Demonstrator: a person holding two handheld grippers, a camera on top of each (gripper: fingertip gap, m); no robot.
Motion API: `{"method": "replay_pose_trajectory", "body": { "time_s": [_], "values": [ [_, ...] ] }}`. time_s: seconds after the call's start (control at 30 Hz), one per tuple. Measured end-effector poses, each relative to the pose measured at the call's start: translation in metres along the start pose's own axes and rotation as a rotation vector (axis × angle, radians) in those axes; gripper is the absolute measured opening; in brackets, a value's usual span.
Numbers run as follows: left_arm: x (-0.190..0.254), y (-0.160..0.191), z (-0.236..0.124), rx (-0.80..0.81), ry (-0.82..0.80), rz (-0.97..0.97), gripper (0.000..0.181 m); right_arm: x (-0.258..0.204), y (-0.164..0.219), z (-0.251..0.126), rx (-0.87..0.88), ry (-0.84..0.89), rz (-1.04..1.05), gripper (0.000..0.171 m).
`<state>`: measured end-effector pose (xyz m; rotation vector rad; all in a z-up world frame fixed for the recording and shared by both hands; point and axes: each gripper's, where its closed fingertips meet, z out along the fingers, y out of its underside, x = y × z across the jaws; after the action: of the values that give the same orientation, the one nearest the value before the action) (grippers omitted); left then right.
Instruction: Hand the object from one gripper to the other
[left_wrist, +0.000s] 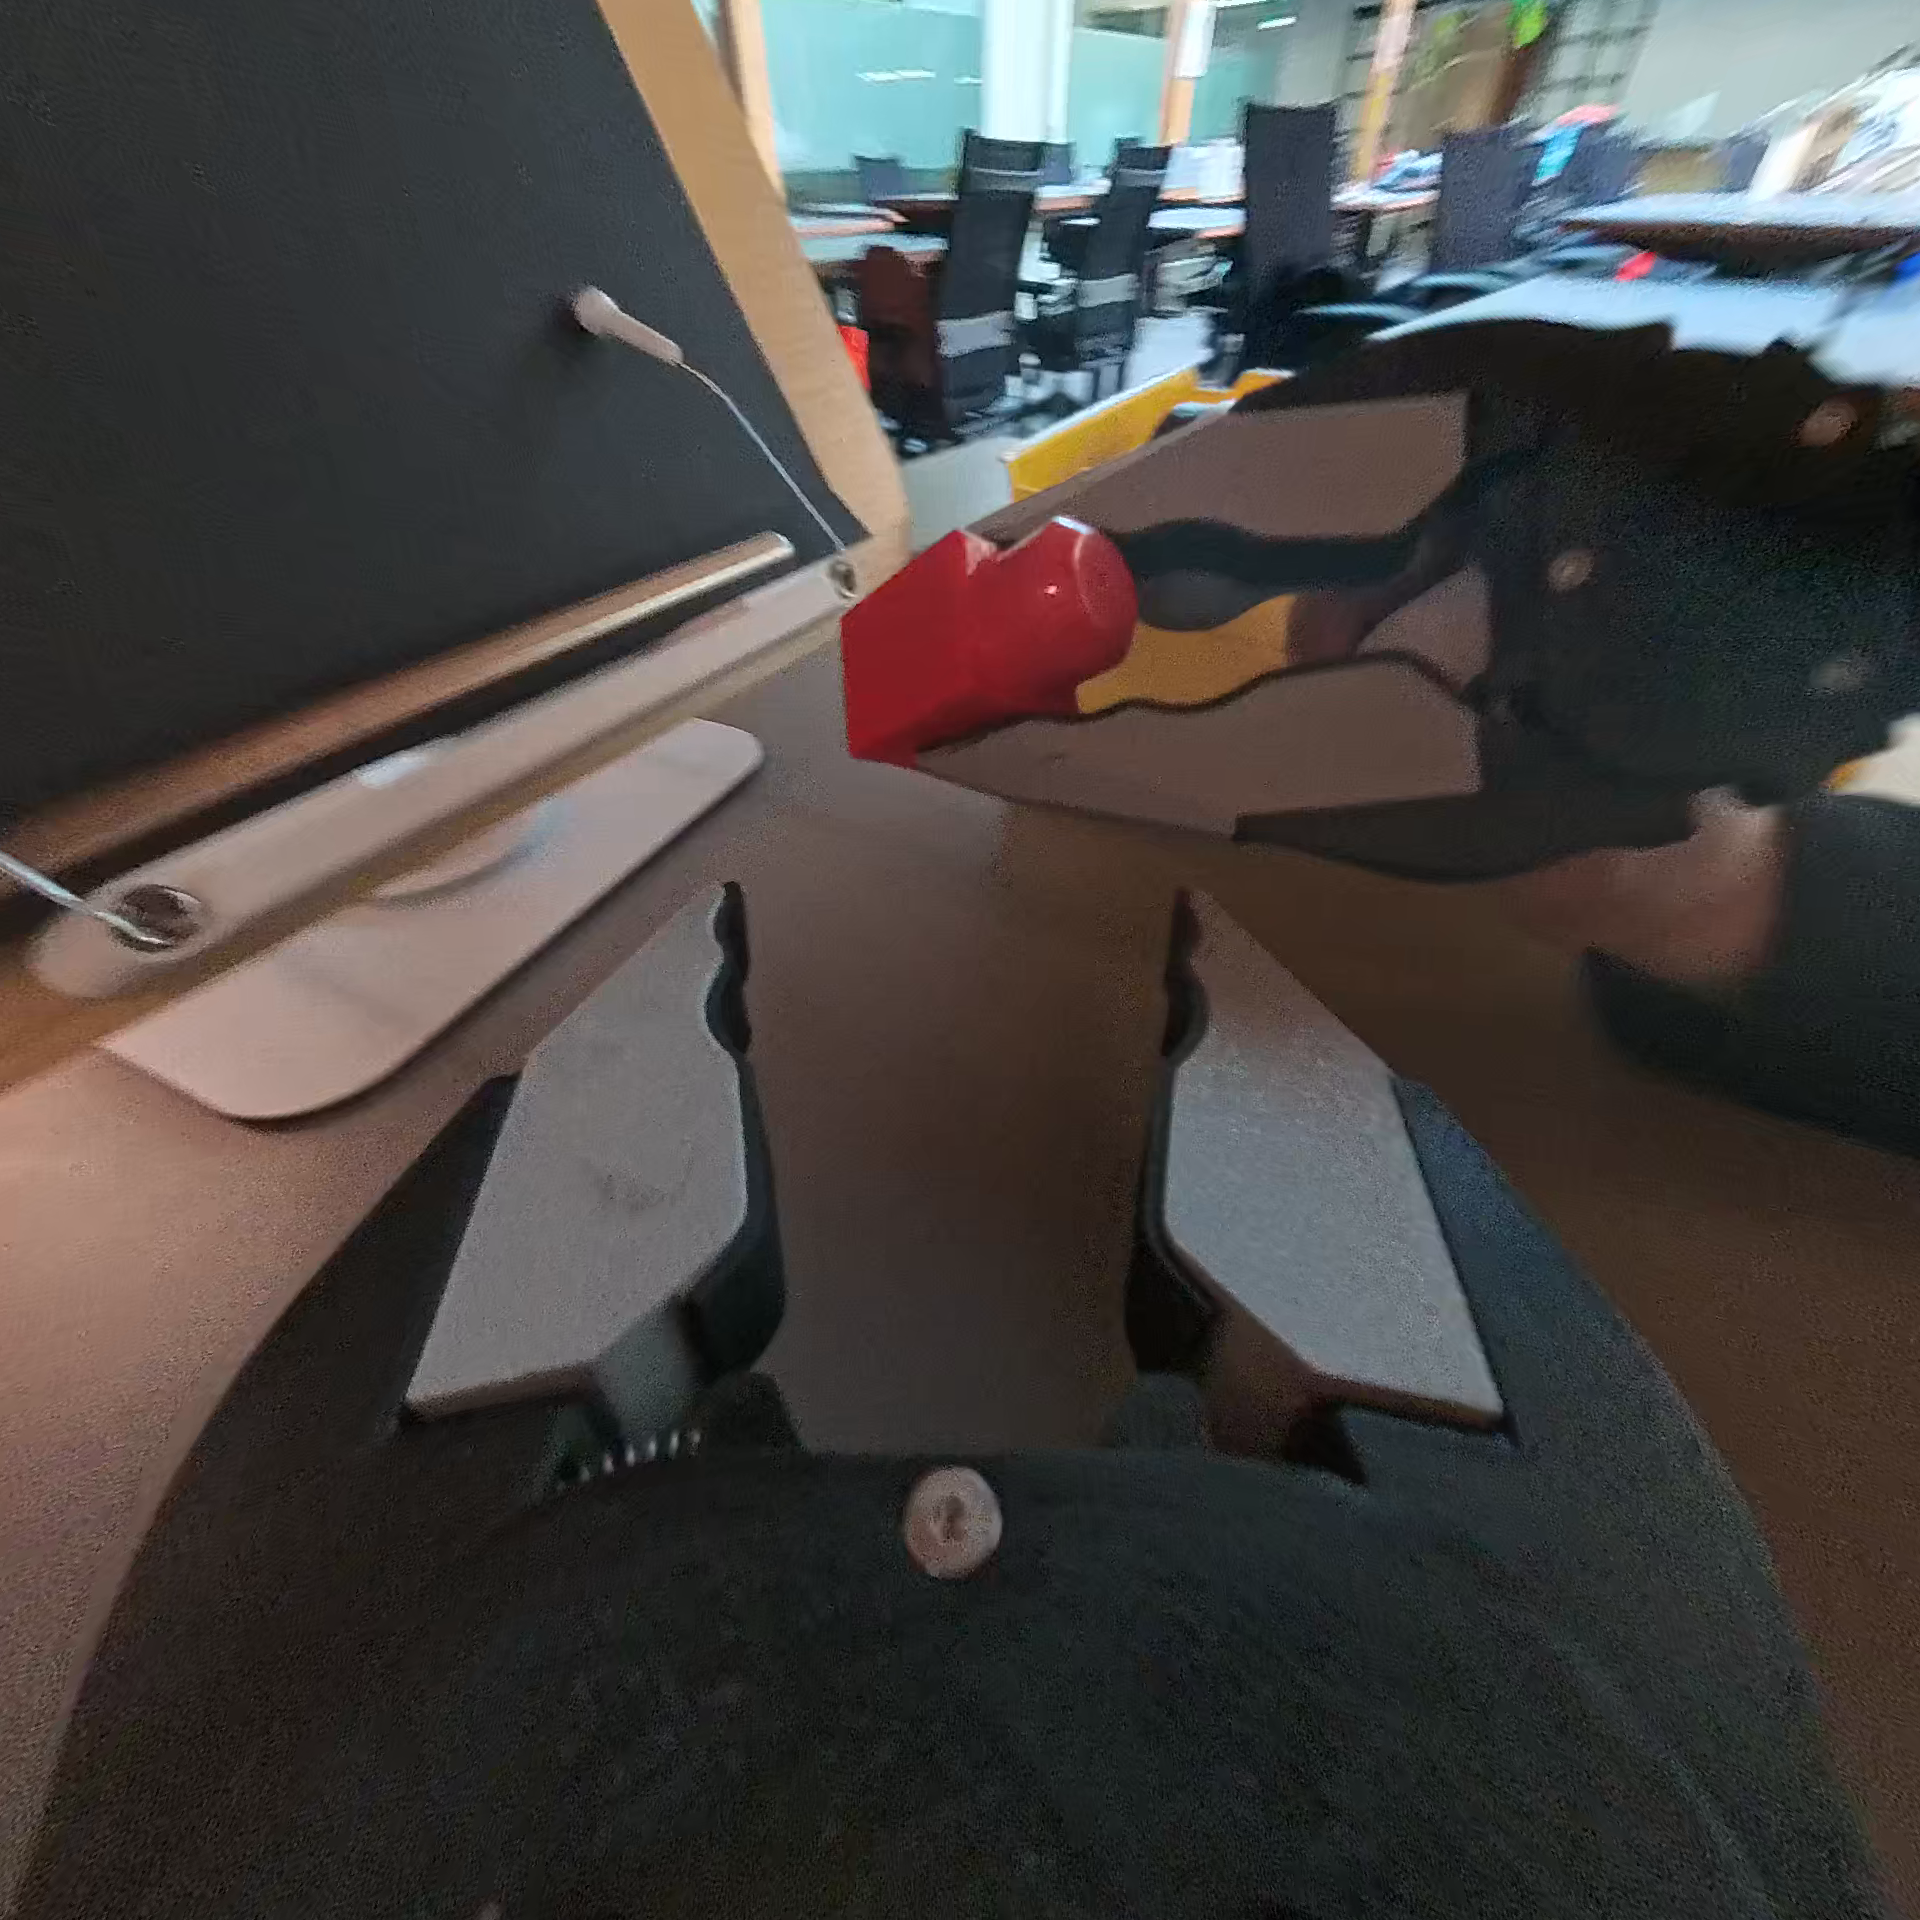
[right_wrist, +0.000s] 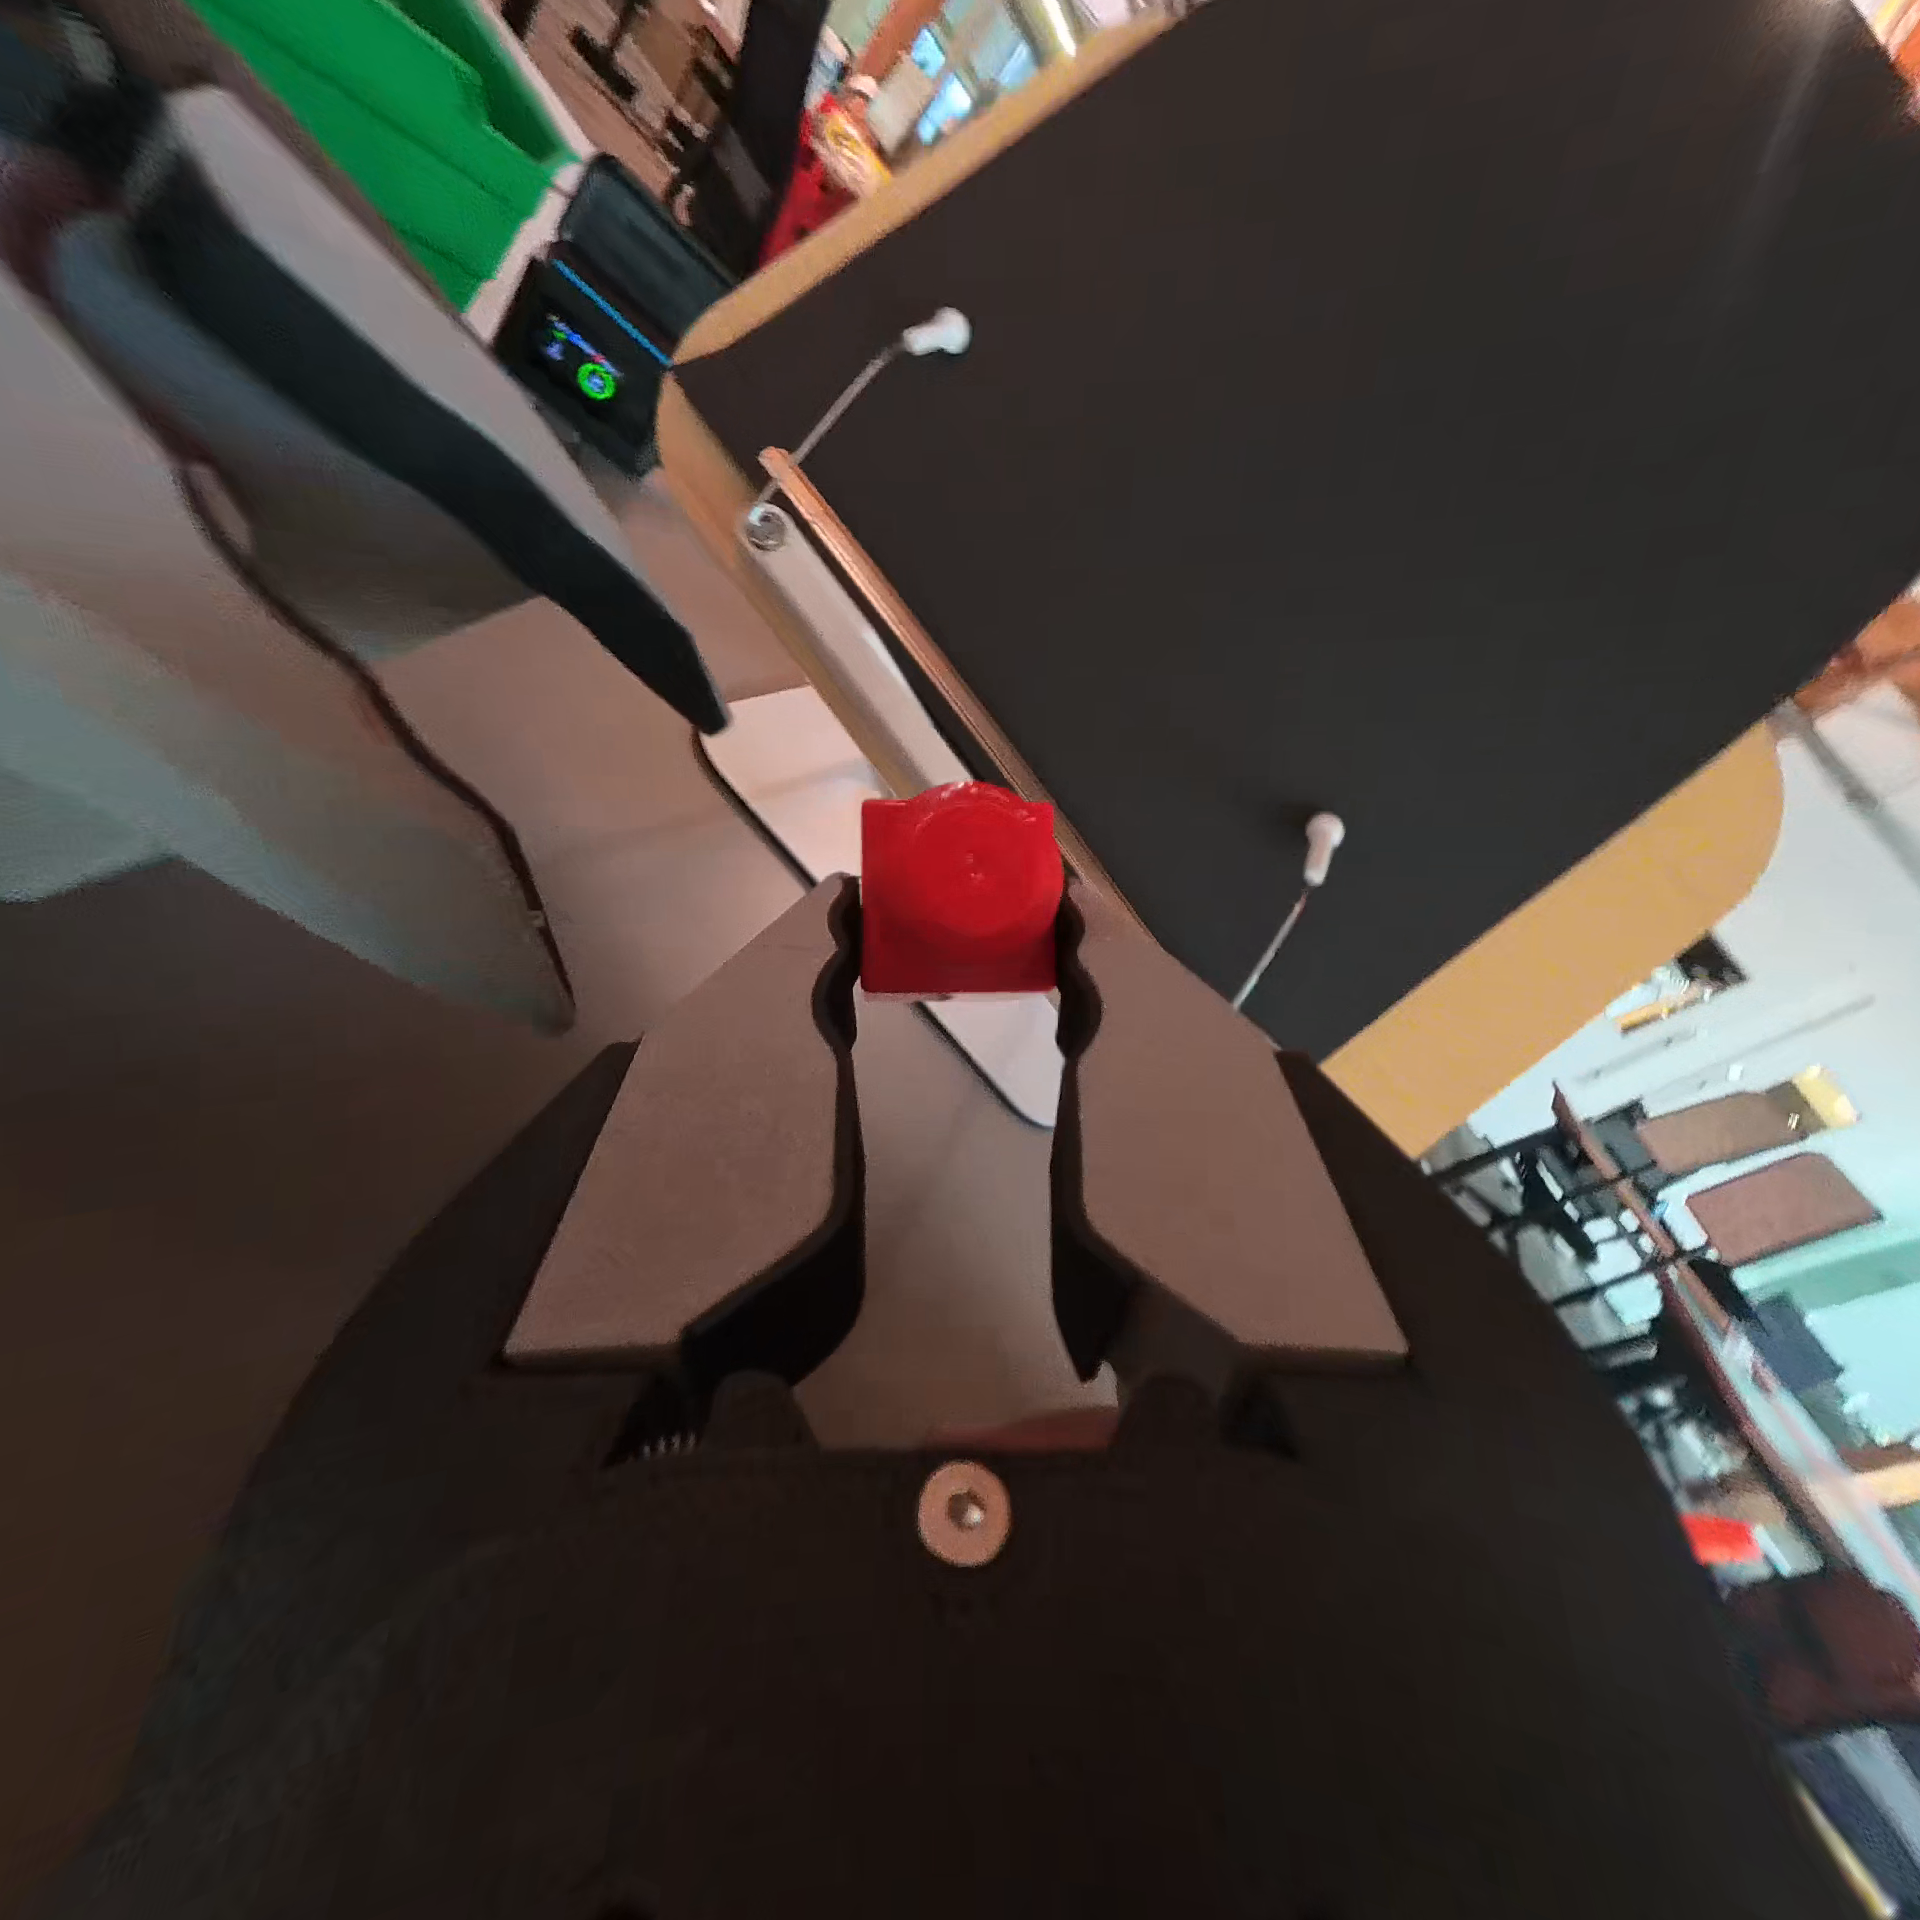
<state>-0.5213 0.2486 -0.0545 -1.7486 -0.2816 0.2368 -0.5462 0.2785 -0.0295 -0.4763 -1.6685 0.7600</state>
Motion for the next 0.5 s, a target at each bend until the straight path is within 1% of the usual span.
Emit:
{"method": "replay_pose_trajectory", "body": {
  "time_s": [0.07, 0.17, 0.23, 0.37, 0.43, 0.5],
  "values": [
    [0.006, -0.004, -0.003, -0.004, 0.102, -0.104, 0.09, -0.007, -0.004, -0.002, 0.027, -0.027, -0.034, 0.033],
    [0.004, -0.014, -0.011, 0.043, 0.197, -0.268, 0.09, -0.02, -0.01, -0.005, 0.062, -0.096, -0.04, 0.034],
    [0.001, -0.014, -0.013, 0.05, 0.24, -0.363, 0.089, -0.025, -0.015, -0.006, 0.076, -0.11, -0.068, 0.034],
    [0.003, -0.006, -0.012, 0.005, 0.294, -0.419, 0.09, -0.04, -0.025, -0.009, 0.101, -0.129, -0.176, 0.034],
    [0.004, -0.011, -0.014, 0.023, 0.329, -0.483, 0.087, -0.048, -0.029, -0.011, 0.116, -0.144, -0.215, 0.034],
    [0.006, -0.011, -0.015, 0.025, 0.35, -0.489, 0.082, -0.053, -0.033, -0.011, 0.116, -0.151, -0.236, 0.034]
  ]
}}
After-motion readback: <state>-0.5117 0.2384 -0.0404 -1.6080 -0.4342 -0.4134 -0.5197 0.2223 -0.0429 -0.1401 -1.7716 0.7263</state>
